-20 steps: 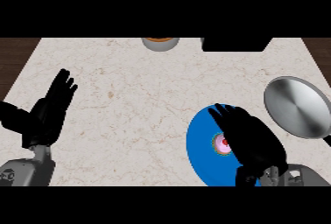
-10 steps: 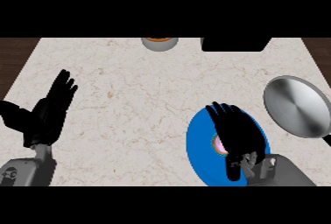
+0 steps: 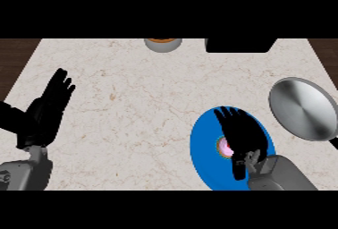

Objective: Pick the cupcake from the plate and place it in the pan

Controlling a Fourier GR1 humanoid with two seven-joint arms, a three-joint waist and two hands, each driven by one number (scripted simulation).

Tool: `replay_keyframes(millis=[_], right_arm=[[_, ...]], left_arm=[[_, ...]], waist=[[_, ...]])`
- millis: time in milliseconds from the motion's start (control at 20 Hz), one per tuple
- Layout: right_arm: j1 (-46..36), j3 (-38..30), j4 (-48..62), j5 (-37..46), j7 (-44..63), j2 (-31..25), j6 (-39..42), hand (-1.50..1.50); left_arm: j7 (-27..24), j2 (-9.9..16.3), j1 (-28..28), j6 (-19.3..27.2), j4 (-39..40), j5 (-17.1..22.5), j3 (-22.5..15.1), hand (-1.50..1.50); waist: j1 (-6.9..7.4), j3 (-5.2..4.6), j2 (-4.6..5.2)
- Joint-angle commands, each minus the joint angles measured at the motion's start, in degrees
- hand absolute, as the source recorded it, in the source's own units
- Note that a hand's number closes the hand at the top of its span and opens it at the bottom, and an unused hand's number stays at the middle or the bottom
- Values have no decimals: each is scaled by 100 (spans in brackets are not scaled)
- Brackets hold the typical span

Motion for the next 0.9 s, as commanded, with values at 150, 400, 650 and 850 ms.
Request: replay_keyframes(millis=[150,400,650,850], right_arm=[[209,-228,619,581,-770,217,-513,-150],[-56,-525,927,817,-743,698,-151,-150],[190,-289,1132,1080,-1437,674,-626,150],[8,-349,1662,1330,-1958,784,-991,150]], left_arm=[[25,-373,262,131,-394,-348,-199,0],[-143,-315,60,-180,94,-268,155,0],[-81,-443,235,-161,-183,-312,77,0],[71,-453,63,-156,-56,-372,117,0]], waist=[[2,2,0],[-4,0,2],[7,1,1],[11,1,3]])
